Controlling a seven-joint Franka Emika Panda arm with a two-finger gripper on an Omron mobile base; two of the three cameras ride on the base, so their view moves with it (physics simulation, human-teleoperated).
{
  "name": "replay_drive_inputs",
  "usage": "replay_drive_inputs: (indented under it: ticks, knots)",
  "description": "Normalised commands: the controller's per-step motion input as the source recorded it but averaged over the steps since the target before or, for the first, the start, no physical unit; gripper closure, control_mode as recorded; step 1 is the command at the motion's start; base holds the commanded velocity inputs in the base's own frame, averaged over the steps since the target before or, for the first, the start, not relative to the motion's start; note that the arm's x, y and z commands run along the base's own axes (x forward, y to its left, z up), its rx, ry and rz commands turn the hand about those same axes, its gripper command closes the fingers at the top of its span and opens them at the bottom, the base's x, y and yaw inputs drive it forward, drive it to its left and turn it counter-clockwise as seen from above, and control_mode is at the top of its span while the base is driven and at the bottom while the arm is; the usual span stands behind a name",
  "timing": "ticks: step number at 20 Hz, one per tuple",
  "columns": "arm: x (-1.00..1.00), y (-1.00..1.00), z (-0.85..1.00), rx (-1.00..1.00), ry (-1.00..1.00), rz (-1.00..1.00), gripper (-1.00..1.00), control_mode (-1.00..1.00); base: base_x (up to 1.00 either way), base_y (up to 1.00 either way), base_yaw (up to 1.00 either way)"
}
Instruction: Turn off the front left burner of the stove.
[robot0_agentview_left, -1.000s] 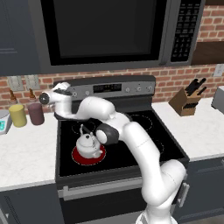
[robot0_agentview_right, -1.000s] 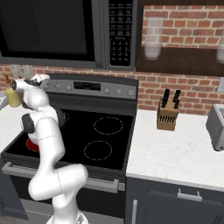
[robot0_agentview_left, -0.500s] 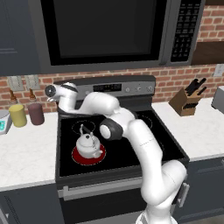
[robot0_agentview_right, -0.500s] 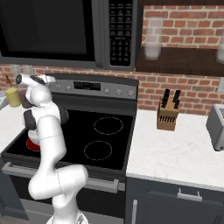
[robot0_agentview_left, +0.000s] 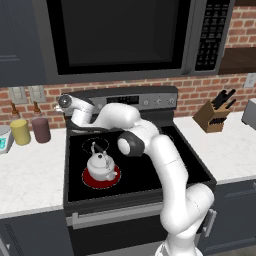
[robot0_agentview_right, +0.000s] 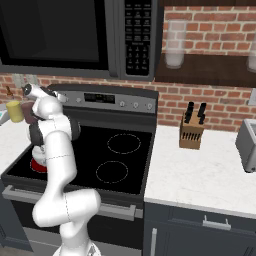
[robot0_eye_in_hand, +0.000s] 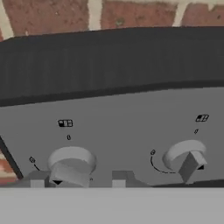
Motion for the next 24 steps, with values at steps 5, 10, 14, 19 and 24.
replay_drive_inputs:
  ticks: [5,10,14,19,24]
  knots:
    - [0.0,-0.56,0.31,0.47,0.0,-0.1,1.0,-1.0,0.0,0.0,0.0]
    - [0.0,-0.59,0.31,0.5,0.0,-0.1,1.0,-1.0,0.0,0.0,0.0]
    - [0.0,-0.63,0.34,0.48,0.0,-0.1,1.0,-1.0,0.0,0.0,0.0]
    - [-0.03,-0.67,0.36,0.46,0.0,-0.11,1.0,-1.0,0.0,0.0,0.0]
    - [-0.03,-0.12,0.0,0.05,-0.05,-0.03,1.0,-1.0,0.0,0.0,0.0]
